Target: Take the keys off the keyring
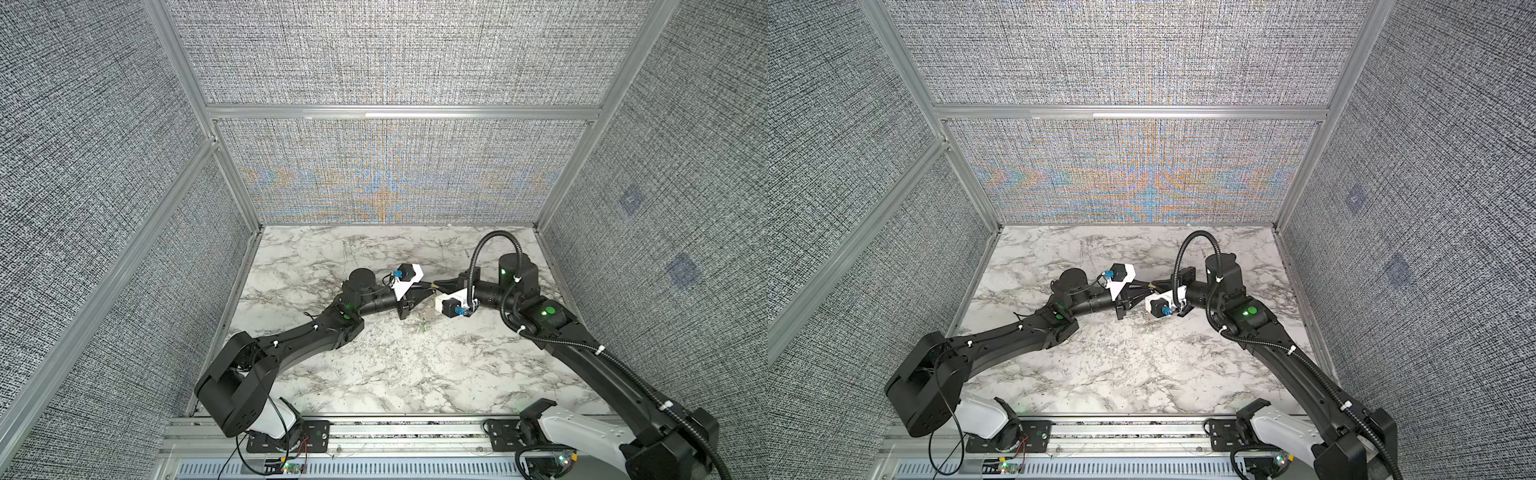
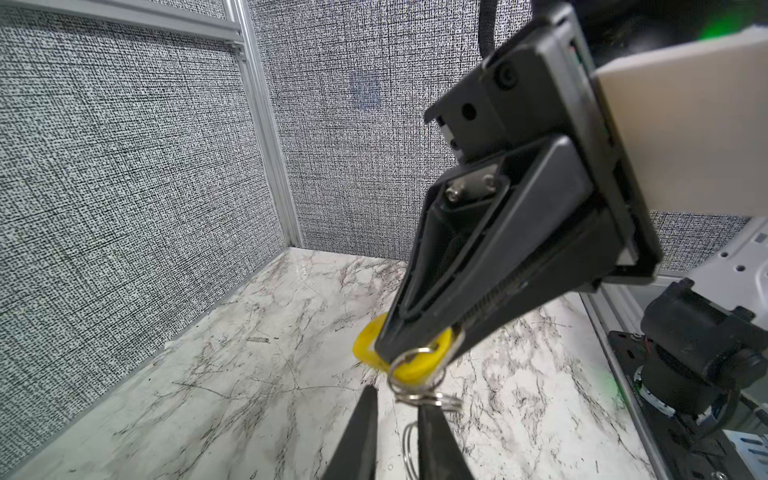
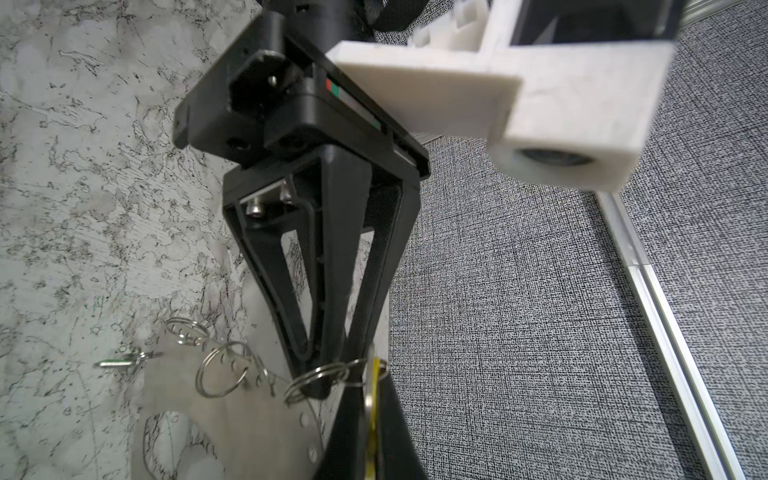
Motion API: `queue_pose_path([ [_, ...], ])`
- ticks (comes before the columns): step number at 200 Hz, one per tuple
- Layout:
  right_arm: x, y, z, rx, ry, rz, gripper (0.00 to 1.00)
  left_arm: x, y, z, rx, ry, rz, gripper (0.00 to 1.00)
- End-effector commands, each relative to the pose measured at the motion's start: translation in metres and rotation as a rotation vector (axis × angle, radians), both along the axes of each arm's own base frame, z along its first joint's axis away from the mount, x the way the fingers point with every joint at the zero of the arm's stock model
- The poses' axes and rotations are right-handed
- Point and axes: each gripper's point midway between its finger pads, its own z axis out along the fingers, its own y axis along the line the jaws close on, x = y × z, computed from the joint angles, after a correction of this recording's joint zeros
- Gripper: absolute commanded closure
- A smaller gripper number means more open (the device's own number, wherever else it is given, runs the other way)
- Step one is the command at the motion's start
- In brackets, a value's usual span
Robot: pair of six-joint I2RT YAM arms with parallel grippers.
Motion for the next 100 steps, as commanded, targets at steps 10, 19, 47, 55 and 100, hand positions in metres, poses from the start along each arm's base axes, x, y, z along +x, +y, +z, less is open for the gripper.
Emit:
queue_pose_path([
  [10,-0.0003,0.0031,0.0073,0.023,-0.027,0.011,1.0,-0.0004,0.003,0.0161,-0.053,-0.049,0.013,0.82],
  [19,0.0001,0.0031,0.0074,0.024,-0.029,0.008,1.0,-0.0007,0.0038,0.0176,-0.059,-0.053,0.014,0.83],
  [47,-0.0001,0.004,0.0076,0.034,-0.024,0.007,1.0,-0.0022,0.0059,0.0176,-0.066,-0.058,0.017,0.88],
  [55,-0.0003,0.0044,0.0071,0.035,-0.023,0.008,1.0,-0.0025,0.006,0.0185,-0.069,-0.061,0.016,0.9],
  [100,-0.0003,0.0051,0.0083,0.043,-0.025,0.007,1.0,-0.0033,0.0067,0.0159,-0.067,-0.057,0.016,0.97],
])
